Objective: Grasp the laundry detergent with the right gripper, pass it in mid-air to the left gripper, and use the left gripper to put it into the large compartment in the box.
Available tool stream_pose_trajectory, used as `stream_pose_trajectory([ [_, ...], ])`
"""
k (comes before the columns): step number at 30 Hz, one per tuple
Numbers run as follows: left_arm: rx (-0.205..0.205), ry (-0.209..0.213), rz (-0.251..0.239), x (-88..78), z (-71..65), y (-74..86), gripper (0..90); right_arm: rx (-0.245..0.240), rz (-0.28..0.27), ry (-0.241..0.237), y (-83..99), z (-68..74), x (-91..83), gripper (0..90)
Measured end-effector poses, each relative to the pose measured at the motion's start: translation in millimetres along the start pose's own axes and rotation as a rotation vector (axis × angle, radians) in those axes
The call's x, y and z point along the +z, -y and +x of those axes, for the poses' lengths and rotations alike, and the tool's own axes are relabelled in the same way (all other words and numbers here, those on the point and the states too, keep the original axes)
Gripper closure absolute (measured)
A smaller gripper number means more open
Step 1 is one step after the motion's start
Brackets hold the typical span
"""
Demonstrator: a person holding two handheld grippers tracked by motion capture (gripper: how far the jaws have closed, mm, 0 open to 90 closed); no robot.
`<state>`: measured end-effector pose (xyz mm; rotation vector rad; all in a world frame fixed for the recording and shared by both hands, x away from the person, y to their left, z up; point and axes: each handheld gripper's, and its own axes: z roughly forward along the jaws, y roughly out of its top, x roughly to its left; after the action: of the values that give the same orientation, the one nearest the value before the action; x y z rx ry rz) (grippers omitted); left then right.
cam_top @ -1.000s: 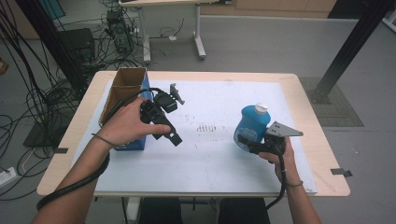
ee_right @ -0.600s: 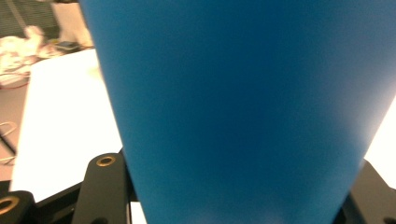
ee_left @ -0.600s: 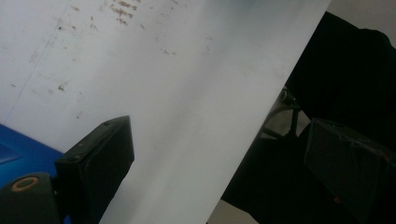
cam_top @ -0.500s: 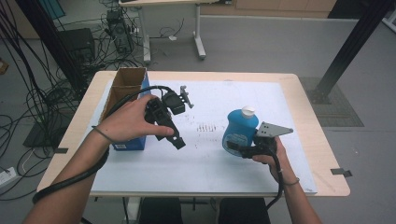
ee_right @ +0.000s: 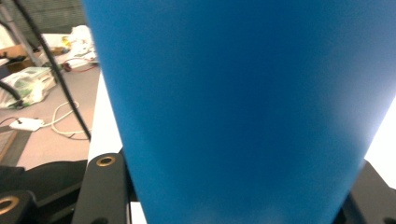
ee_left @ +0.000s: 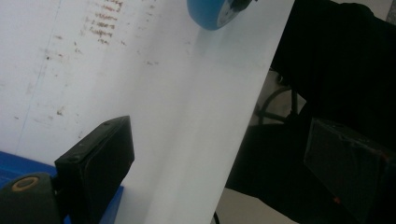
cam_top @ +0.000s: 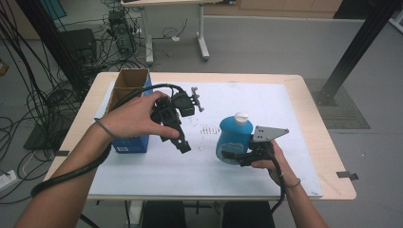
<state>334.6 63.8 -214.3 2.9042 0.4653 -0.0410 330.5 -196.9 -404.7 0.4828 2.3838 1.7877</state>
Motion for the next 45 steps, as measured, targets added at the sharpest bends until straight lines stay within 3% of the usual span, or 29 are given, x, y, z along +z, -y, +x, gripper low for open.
stream_pose_trajectory([
  [11,0.071,-0.005,0.014,-14.2,-12.5,-14.6,8.5,-0.028,0.02,-0.097,-8.8,12.9,15.3,41.1],
  [22,0.137,-0.01,0.042,-20.0,-25.1,-29.1,8.6,-0.056,0.035,-0.163,-15.7,23.1,25.6,41.1],
  [28,0.175,-0.009,0.07,-19.3,-34.6,-36.9,8.7,-0.064,0.036,-0.185,-18.0,27.1,30.7,41.1],
  [45,0.227,-0.016,0.143,-10.3,-48.5,-57.2,8.7,-0.081,0.044,-0.227,-20.9,40.5,39.0,41.1],
])
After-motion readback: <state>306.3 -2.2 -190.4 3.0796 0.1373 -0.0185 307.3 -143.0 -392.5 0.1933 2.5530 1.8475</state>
